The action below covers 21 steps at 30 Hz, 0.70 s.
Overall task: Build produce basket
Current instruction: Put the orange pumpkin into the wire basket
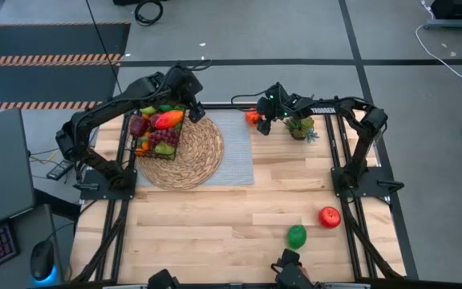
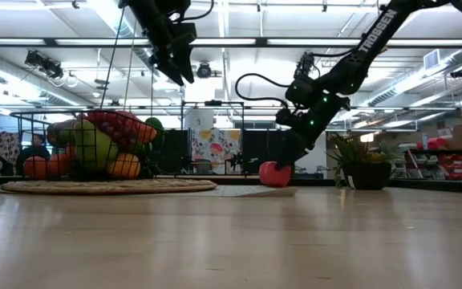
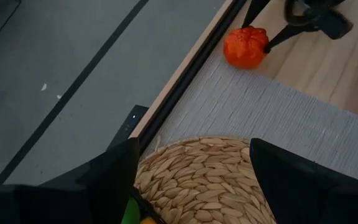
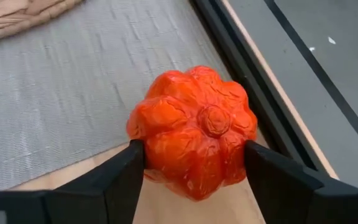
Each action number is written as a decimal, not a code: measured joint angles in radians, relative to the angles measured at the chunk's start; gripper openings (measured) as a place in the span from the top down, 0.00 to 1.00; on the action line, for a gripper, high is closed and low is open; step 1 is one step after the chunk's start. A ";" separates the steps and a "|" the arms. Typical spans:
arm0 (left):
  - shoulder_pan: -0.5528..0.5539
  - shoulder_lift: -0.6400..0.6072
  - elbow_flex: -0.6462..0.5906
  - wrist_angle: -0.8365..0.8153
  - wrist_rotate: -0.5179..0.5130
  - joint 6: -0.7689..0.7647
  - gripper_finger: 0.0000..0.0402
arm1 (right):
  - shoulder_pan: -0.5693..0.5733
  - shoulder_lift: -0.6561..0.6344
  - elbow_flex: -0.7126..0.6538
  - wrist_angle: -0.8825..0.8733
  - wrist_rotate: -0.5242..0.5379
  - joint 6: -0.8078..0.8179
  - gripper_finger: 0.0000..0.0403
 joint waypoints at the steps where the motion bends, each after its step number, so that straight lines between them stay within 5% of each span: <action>1: 0.000 0.000 0.000 -0.001 0.000 0.000 0.22 | 0.006 -0.003 0.000 -0.004 0.000 0.000 0.34; 8: 0.006 0.000 0.000 -0.011 -0.003 0.029 0.22 | 0.054 -0.064 0.000 0.003 -0.036 0.043 0.34; 14: -0.012 0.000 0.000 -0.001 0.010 0.124 0.22 | 0.095 -0.173 0.001 0.082 -0.169 0.128 0.35; 21: -0.049 0.000 0.000 0.084 0.209 0.354 0.22 | 0.115 -0.262 0.002 0.176 -0.406 0.279 0.36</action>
